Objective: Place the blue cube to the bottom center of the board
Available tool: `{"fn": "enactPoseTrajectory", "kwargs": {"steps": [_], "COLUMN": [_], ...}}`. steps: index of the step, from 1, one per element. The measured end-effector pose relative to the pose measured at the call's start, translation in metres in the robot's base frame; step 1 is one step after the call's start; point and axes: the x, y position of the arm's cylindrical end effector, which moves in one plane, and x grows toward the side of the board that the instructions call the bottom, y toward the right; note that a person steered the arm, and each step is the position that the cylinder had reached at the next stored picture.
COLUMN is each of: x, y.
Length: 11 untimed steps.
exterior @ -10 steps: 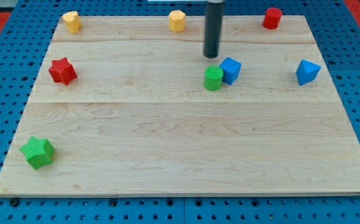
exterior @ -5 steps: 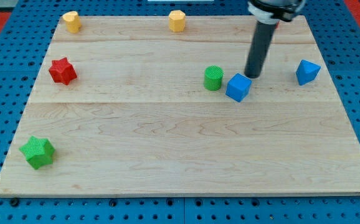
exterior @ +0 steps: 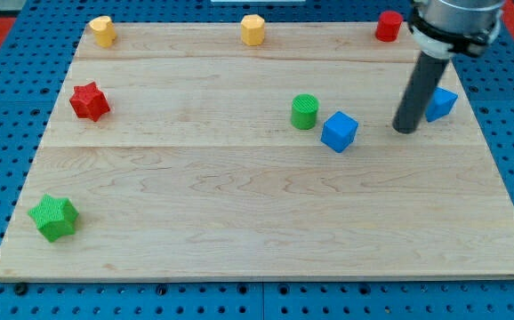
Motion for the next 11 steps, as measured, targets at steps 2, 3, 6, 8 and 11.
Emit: {"fn": "enactPoseTrajectory", "kwargs": {"steps": [2,3,6,8,11], "x": [0.006,0.037,0.054,0.098,0.161], "y": [-0.121,-0.152,-0.067,-0.026,-0.101]}}
